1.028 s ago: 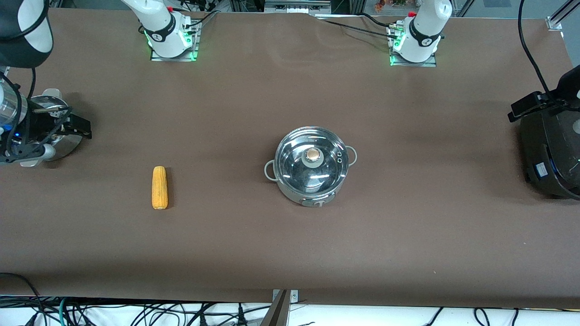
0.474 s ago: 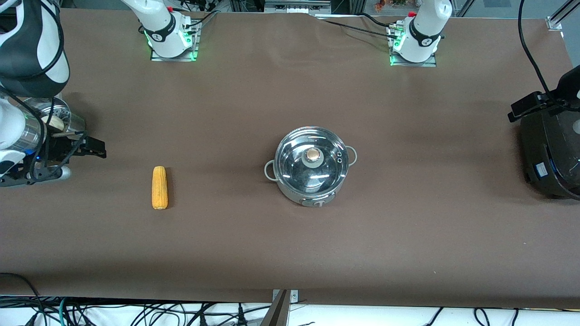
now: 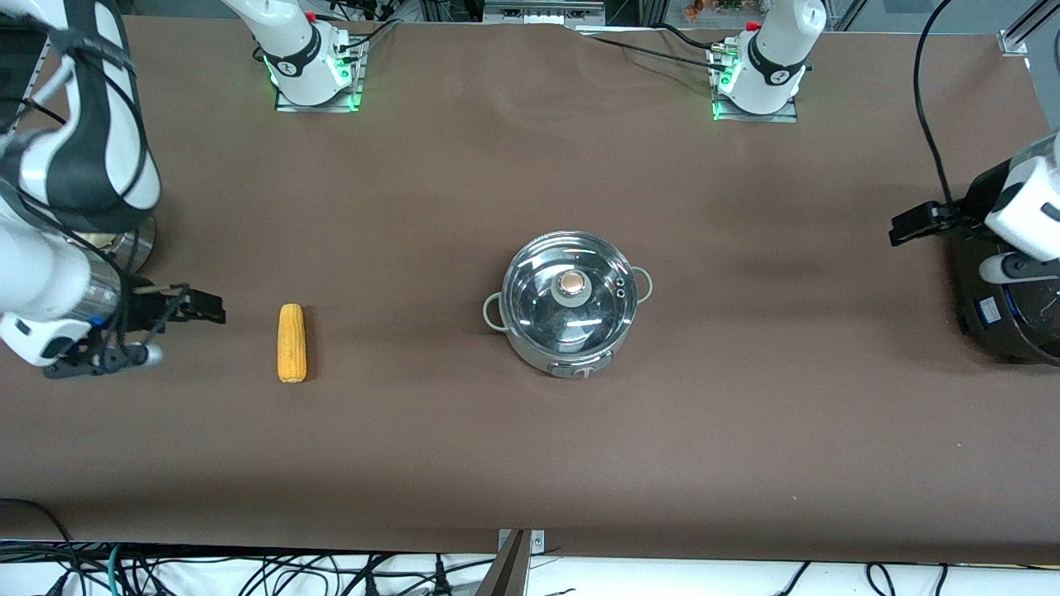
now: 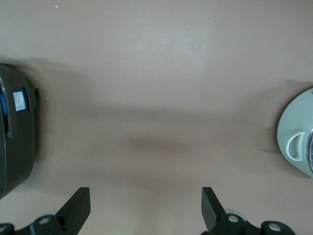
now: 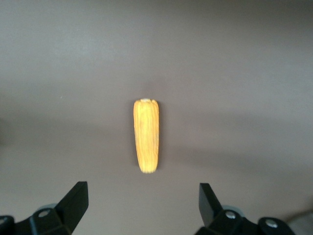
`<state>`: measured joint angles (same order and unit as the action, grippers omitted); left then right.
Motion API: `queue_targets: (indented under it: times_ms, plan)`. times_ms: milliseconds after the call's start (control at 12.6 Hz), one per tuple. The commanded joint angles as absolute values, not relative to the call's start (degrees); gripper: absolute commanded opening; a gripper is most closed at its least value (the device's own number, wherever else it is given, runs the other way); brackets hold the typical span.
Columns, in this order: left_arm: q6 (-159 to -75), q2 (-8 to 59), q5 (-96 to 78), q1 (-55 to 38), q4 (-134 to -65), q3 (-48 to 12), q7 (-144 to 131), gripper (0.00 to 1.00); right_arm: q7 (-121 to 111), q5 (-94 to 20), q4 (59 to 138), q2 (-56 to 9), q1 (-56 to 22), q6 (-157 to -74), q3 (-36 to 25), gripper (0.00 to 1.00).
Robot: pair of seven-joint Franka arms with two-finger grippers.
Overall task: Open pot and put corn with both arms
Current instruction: 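Move the right gripper toward the corn while the left gripper reaches out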
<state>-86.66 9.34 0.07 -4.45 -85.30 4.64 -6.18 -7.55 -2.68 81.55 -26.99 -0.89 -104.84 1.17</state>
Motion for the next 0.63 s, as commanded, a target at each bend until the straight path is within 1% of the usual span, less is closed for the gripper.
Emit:
queue_targets:
  times_ms: [0, 158, 316, 395, 553]
  plan:
    - [-88.1, 9.9, -1.2, -4.4, -84.7, 3.5, -6.1, 1.0, -7.2, -3.9, 81.2, -32.3, -1.2, -109.8, 1.3, 1.0]
    - [-90.7, 11.8, -6.2, -4.7, -84.7, 2.4, -8.0, 0.99, -7.2, -3.9, 81.6, -36.0, -1.4, -113.7, 1.3, 1.0]
    - [-93.9, 14.1, -11.0, -5.7, -84.6, 2.3, -12.9, 0.98, -7.2, -3.9, 82.5, -37.1, -1.7, -114.2, 1.4, 1.0]
    - [-94.9, 15.2, -11.0, -7.2, -84.3, 1.5, -14.3, 0.98, -7.2, -3.9, 84.2, -37.2, -1.7, -115.8, 1.4, 1.0]
    - [-97.2, 17.5, -10.9, -10.1, -84.0, -0.5, -22.5, 0.96, -7.3, -3.8, 89.6, -36.9, -1.7, -122.0, 1.4, 1.0]
